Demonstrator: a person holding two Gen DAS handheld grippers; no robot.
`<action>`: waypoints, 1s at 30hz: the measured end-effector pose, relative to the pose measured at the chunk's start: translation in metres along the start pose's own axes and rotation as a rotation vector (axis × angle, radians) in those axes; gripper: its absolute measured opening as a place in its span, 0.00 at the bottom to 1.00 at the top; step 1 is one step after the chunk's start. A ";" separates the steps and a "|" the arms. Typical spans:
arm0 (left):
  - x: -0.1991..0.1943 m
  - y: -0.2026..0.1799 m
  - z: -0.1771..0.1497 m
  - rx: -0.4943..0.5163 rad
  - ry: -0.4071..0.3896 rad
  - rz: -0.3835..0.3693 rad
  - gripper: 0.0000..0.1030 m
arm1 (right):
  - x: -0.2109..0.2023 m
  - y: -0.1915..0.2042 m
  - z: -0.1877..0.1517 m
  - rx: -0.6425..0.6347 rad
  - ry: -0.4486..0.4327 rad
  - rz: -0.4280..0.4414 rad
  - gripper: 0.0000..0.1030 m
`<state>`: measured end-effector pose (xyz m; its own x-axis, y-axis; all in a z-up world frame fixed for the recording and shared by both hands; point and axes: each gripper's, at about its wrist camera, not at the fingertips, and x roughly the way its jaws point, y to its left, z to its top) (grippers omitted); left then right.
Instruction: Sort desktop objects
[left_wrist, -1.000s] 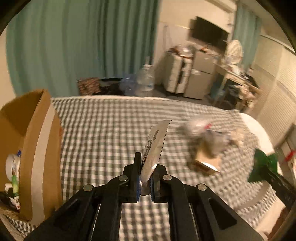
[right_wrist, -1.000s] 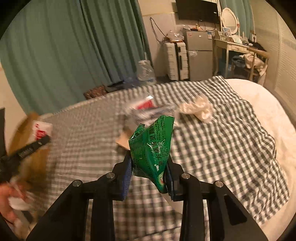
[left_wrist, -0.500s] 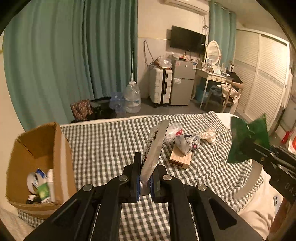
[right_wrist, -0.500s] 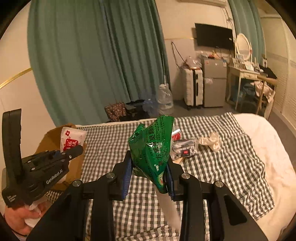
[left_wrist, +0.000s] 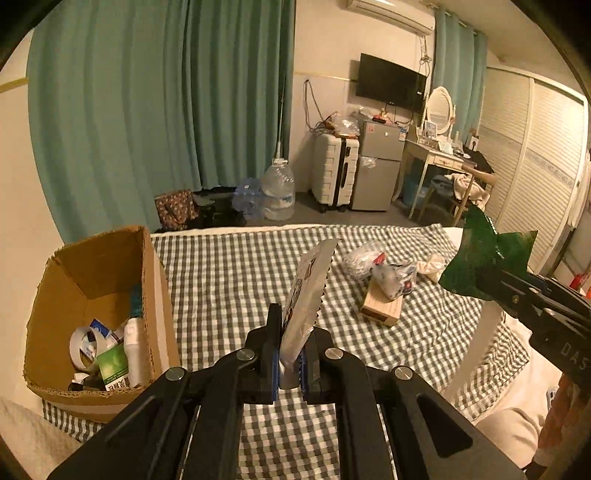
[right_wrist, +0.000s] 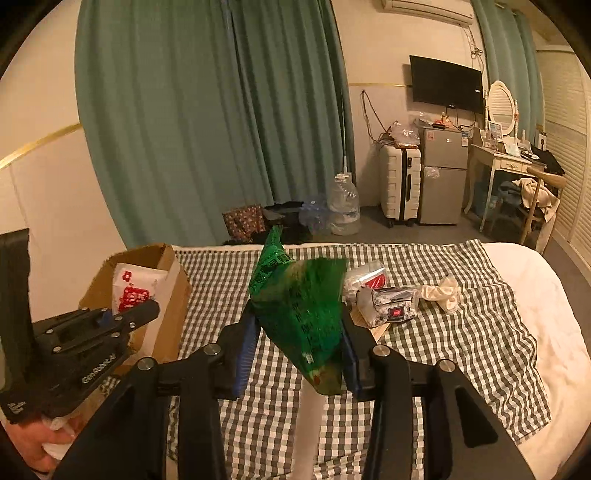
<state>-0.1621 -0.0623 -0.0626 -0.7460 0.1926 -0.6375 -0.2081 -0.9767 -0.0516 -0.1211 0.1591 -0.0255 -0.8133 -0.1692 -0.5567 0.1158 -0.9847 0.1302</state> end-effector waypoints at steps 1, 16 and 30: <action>0.002 0.003 -0.002 -0.002 0.004 0.005 0.07 | 0.006 0.002 -0.001 -0.006 0.006 -0.003 0.37; 0.047 0.035 -0.032 -0.025 0.105 0.018 0.07 | 0.060 0.009 -0.020 0.009 0.076 -0.007 0.38; 0.047 0.036 -0.038 -0.017 0.113 0.024 0.07 | 0.052 0.013 -0.022 -0.009 0.020 -0.055 0.71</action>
<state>-0.1804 -0.0922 -0.1237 -0.6746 0.1582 -0.7210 -0.1794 -0.9826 -0.0477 -0.1495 0.1364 -0.0709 -0.8072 -0.1151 -0.5789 0.0762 -0.9929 0.0911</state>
